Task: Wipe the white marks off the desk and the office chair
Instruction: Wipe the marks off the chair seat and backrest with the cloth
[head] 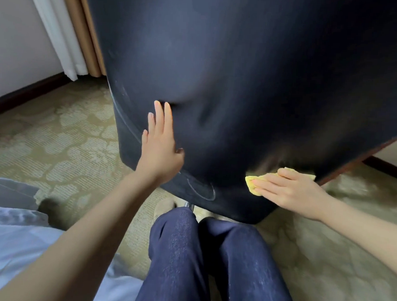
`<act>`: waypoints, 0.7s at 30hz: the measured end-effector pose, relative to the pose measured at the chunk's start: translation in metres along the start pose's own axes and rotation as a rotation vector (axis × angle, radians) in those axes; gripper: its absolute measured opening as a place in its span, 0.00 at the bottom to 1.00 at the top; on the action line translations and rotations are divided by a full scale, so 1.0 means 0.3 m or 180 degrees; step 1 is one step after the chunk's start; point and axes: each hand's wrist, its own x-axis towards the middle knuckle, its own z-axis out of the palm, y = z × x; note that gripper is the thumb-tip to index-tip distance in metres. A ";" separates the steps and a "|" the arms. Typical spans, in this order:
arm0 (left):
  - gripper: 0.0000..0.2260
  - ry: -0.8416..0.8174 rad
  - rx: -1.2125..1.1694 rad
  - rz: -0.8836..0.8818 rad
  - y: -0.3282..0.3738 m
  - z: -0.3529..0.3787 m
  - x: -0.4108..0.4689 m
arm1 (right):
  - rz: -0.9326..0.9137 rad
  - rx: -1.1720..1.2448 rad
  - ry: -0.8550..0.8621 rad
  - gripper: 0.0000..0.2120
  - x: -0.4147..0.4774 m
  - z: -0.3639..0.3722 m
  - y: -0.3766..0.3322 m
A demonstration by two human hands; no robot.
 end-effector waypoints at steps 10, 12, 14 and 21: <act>0.44 -0.0030 -0.0102 0.0490 0.129 0.116 -0.093 | 0.1051 -0.0663 0.1479 0.08 0.083 -0.232 0.206; 0.45 -0.0183 0.0044 0.0469 0.118 0.117 -0.083 | 0.1229 -0.0769 0.1770 0.08 0.132 -0.218 0.224; 0.46 -0.0260 0.0247 0.0504 0.103 0.109 -0.075 | 0.1320 -0.0753 0.1961 0.09 0.168 -0.184 0.218; 0.46 -0.0214 0.0589 0.0384 0.102 0.116 -0.065 | 0.0637 -0.0255 0.1546 0.10 0.145 0.042 0.051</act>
